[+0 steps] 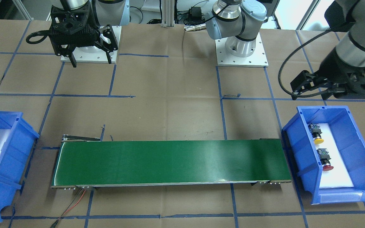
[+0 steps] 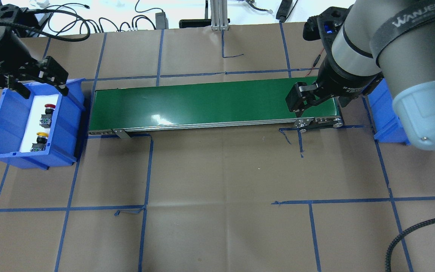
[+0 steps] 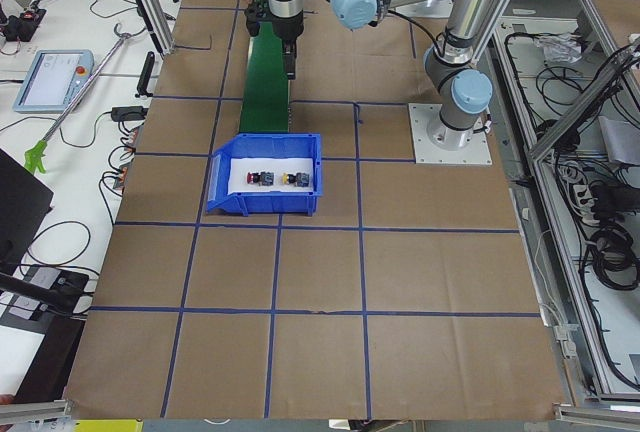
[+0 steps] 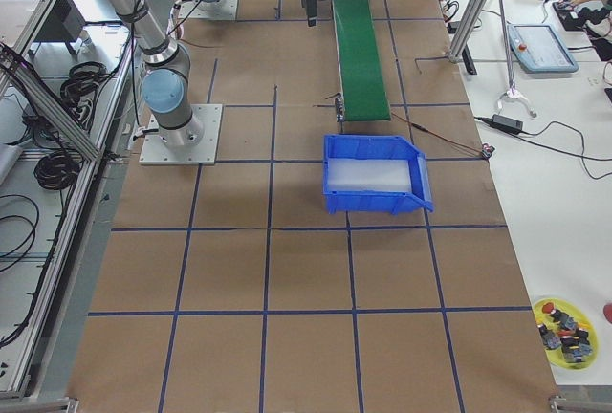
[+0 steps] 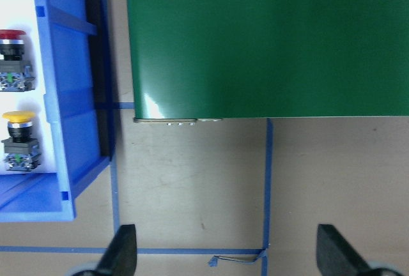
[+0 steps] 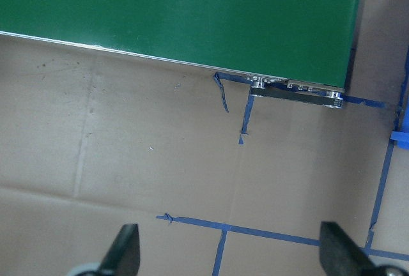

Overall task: Transport two buttons from left to right
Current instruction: 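Lower the left gripper onto the yellow-capped button in the bin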

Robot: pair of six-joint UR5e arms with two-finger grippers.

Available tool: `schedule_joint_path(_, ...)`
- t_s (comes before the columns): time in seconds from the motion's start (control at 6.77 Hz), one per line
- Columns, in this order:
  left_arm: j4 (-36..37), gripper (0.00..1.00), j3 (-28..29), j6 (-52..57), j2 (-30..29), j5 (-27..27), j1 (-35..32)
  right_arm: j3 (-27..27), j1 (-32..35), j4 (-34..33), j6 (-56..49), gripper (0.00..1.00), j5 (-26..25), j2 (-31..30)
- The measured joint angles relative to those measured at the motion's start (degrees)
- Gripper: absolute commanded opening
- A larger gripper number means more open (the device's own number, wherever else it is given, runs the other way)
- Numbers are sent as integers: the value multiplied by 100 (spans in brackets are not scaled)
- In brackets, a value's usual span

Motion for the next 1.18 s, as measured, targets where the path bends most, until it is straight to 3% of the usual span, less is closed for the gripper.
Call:
schedule_joint_path(0.59, 356, 100, -91, 1582, -357, -14, 1360, 0, 0, -2, 6, 100, -2, 0)
schedule_joint_path(0.89, 864, 100, -145, 1807, -748, -53, 1514, 0, 0, 2, 1, 100, -2, 0)
schedule_joint_path(1.18, 1771, 100, -565, 1832, -1046, -62, 1527, 0, 0, 1, 2, 100, -2, 0)
